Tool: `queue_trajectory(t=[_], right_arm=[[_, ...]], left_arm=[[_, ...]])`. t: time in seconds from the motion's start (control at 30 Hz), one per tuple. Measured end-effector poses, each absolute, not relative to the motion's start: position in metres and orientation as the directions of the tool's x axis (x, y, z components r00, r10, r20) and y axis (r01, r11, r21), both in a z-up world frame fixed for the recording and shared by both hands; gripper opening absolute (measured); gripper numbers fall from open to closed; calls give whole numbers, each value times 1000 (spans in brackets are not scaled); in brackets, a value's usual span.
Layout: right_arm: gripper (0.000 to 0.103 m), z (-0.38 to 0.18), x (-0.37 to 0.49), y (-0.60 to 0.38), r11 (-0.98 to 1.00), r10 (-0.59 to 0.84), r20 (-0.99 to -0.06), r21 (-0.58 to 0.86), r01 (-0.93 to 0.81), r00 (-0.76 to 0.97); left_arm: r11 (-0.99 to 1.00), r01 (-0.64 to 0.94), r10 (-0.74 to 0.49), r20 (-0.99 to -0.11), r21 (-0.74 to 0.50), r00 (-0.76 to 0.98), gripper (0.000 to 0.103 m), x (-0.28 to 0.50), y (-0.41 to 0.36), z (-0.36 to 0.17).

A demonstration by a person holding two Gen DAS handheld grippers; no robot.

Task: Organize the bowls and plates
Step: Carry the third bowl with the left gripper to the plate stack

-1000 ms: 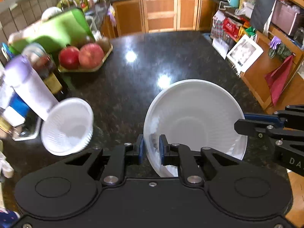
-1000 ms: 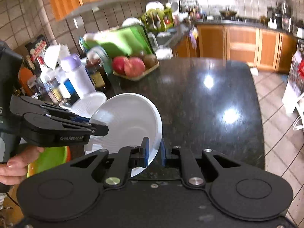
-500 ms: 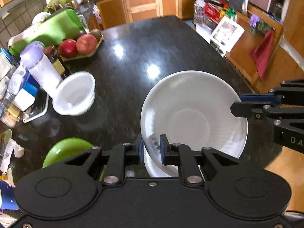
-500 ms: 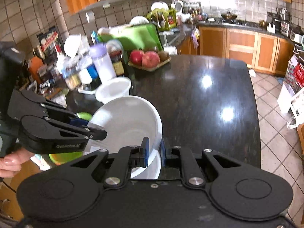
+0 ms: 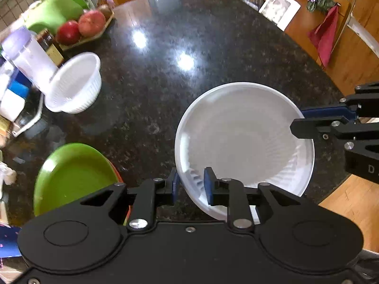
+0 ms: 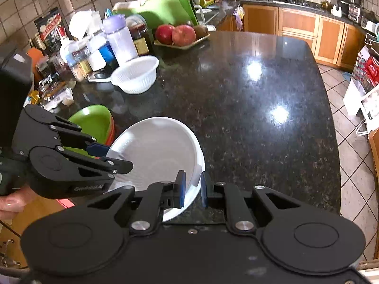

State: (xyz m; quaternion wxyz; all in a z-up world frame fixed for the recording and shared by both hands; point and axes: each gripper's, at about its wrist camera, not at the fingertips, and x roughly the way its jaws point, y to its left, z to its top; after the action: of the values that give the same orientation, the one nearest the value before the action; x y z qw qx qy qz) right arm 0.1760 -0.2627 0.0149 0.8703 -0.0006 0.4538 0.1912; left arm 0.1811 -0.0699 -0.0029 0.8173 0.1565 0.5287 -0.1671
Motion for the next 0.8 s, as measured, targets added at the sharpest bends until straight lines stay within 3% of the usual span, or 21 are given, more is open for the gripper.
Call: queue_trajectory(t=[0.37,0.5,0.63,0.7,0.8], right_arm=[[17,-2,191,-266,912,363,-806,205,-354,468],[21,4,193,-270,899,386,-789,204,-388,478],[33,8,197,-273,880,418,-769,210,-426,484],[33,7,200,-274,873,427,-767,212,-440,479],[33,6,206,-277,866,438,-766,218,-450,471]], left_arm=[[906,421,-131,-924,35,360,38,189,-69,-24],[910,414,-159,-917,8,367,38,192,-66,-21],[912,410,-191,-904,-18,384,40,192,-63,-15],[912,409,-194,-899,-19,392,46,192,-64,-14],[913,408,-196,-893,-15,405,47,192,-65,-12]])
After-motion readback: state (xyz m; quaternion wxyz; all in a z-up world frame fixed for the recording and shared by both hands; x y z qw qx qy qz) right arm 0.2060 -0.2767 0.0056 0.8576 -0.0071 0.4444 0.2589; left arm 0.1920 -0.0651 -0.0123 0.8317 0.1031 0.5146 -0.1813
